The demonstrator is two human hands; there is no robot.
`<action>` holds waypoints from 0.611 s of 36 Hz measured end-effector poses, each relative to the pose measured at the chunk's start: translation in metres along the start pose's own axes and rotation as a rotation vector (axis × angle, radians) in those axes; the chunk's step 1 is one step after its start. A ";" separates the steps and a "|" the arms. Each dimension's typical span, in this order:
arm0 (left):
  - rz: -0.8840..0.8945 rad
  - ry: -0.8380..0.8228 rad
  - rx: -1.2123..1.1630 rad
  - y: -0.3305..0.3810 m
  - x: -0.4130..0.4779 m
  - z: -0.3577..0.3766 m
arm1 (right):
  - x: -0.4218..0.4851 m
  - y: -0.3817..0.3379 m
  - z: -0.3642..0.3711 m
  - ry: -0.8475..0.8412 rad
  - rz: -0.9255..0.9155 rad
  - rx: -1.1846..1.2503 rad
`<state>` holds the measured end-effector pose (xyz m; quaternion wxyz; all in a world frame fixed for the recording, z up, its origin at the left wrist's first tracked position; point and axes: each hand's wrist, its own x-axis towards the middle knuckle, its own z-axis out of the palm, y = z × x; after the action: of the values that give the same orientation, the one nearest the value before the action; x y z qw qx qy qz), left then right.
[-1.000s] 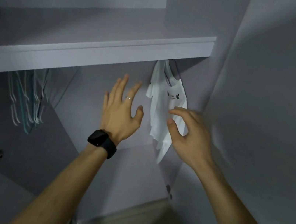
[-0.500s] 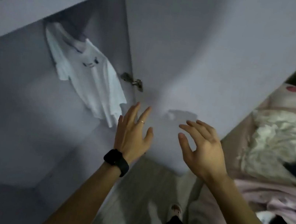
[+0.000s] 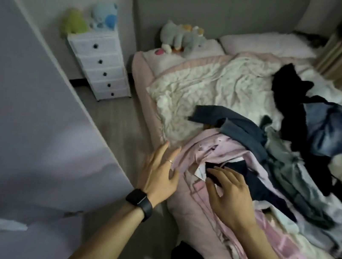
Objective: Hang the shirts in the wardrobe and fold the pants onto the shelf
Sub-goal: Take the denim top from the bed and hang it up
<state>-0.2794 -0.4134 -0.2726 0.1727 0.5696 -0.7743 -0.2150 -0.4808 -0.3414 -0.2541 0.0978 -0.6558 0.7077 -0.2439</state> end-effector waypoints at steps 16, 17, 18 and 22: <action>0.185 -0.245 0.142 0.089 0.169 0.154 | 0.087 0.244 0.000 -0.252 0.641 0.054; 0.206 -0.270 0.189 0.094 0.185 0.171 | 0.096 0.269 0.005 -0.269 0.683 0.057; 0.217 -0.298 0.222 0.099 0.199 0.187 | 0.105 0.292 0.008 -0.284 0.719 0.053; 0.226 -0.405 0.217 0.103 0.234 0.241 | 0.135 0.363 0.026 -0.327 0.857 0.061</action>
<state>-0.5545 -0.5776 -0.4166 -0.0250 0.4399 -0.8704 -0.2197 -0.8054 -0.4715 -0.4236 0.3194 -0.3307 0.8829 -0.0956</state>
